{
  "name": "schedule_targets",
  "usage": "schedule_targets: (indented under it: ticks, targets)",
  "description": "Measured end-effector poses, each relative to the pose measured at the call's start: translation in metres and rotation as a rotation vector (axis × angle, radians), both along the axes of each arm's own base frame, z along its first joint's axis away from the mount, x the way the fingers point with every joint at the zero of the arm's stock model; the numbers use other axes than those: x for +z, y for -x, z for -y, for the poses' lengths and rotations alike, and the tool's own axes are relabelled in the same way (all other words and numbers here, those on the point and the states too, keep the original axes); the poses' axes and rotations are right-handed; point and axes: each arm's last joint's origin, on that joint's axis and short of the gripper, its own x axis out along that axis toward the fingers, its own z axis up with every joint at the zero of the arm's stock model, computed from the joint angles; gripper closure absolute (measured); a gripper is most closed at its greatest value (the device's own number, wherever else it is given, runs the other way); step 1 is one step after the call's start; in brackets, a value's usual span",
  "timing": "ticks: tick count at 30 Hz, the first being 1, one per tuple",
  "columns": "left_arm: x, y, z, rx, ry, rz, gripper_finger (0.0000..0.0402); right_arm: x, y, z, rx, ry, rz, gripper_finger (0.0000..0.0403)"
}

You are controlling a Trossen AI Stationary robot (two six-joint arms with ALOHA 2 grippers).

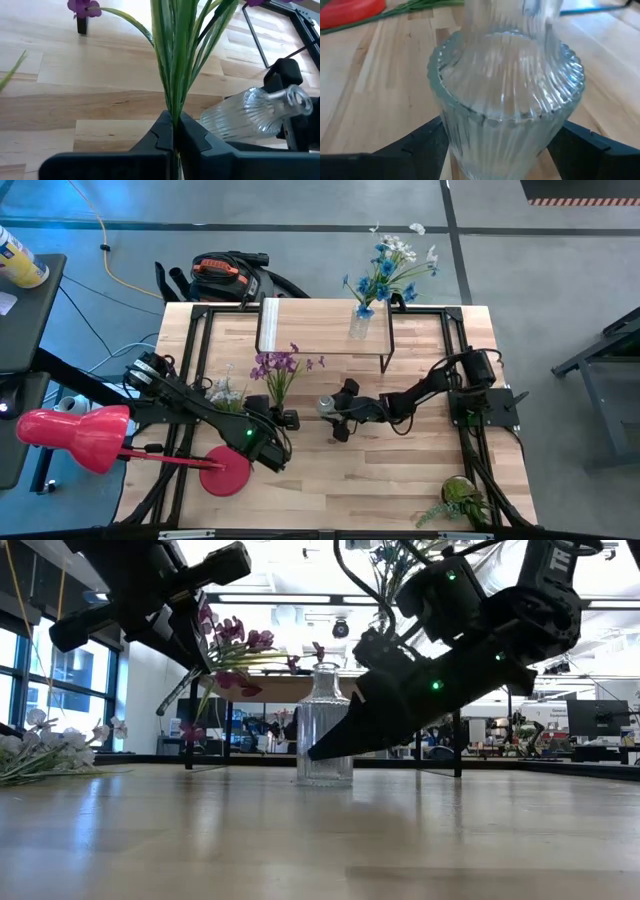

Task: Pick and place flowers into a vace then onto a shelf
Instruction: Put the violet flowers into the transparent vase

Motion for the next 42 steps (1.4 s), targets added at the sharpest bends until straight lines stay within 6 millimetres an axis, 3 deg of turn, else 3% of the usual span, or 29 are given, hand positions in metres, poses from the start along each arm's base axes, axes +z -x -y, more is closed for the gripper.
schedule_targets:
  ticks: [4, 12, 18, 25, 31, 42]
  targets:
    - [0.003, 0.000, -0.001, 0.001, -0.061, 0.042, 0.0360, 0.001, -0.009, 0.000, 0.034, 0.024, 0.016, 0.0135]
    - [0.026, 0.007, -0.008, -0.032, -0.217, 0.119, 0.0359, -0.001, -0.033, -0.002, 0.072, 0.040, 0.040, 0.0120]
    - [0.034, 0.004, -0.026, -0.010, -0.376, 0.106, 0.0357, 0.001, -0.052, -0.005, 0.121, 0.027, 0.059, 0.0123]
    - [0.064, 0.003, -0.041, -0.050, -0.634, -0.002, 0.0362, -0.001, -0.057, -0.002, 0.139, 0.015, 0.041, 0.0128]
    - [0.082, -0.002, -0.039, -0.036, -0.735, 0.014, 0.0358, -0.003, -0.057, 0.006, 0.134, 0.007, 0.022, 0.0124]
    - [0.073, -0.010, -0.035, -0.015, -0.735, 0.056, 0.0360, -0.002, -0.059, 0.018, 0.165, -0.019, 0.028, 0.0124]
